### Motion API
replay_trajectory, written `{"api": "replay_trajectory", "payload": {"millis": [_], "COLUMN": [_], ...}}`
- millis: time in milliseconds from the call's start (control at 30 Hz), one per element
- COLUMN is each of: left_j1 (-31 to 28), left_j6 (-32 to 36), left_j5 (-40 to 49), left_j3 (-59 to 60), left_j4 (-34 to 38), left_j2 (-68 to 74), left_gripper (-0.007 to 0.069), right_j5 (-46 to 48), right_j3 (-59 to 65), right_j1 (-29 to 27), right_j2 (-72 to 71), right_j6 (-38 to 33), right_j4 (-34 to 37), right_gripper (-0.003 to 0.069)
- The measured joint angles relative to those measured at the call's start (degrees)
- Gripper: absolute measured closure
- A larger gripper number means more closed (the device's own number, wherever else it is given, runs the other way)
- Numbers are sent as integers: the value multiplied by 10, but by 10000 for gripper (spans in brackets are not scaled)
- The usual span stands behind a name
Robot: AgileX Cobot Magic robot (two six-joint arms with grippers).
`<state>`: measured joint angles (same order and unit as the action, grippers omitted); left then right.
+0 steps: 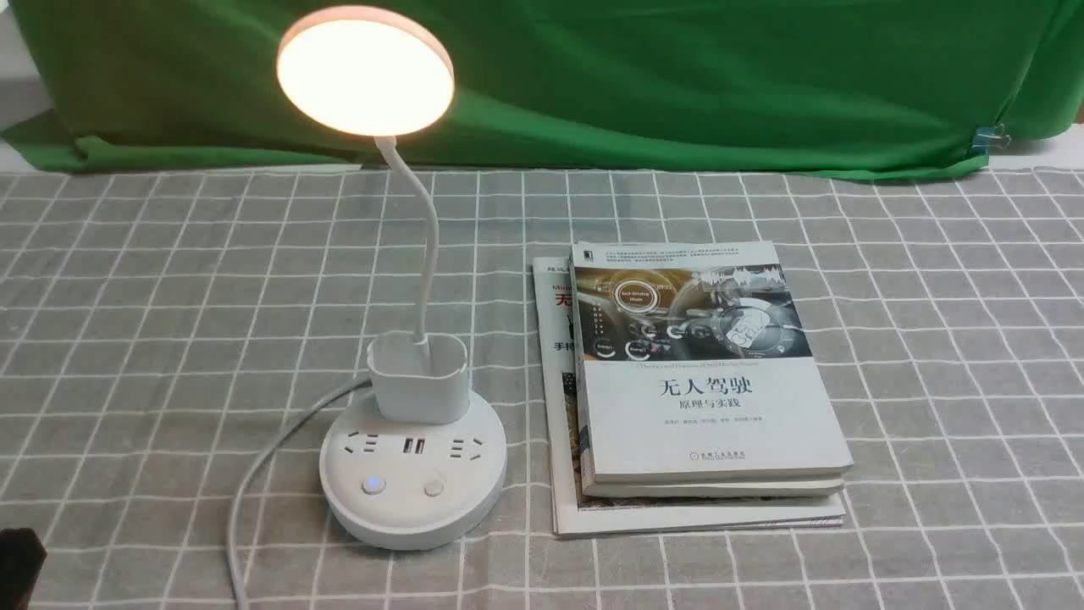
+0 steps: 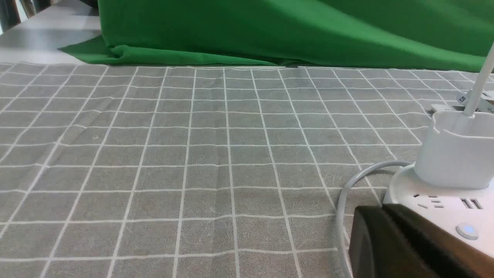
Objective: Turn off the desk lamp on the grey coffee tablecloth by hand.
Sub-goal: 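Press the power button on the round power strip under the lamp with the left gripper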
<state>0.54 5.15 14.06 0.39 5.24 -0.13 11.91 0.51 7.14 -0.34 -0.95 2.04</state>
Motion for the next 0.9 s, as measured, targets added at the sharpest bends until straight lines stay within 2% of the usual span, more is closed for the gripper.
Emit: {"api": "replay_trajectory", "payload": {"millis": [900], "left_j1": [0], "left_j6": [7], "left_j5": [-7], "left_j3": [0], "left_j4": [-20], "left_j2": [0], "left_gripper": [624], "right_j5": [0], "right_j3": [0], "right_j1": [0], "right_j2": [0], "right_j6": [0], "right_j4": [0], "right_gripper": [624]}}
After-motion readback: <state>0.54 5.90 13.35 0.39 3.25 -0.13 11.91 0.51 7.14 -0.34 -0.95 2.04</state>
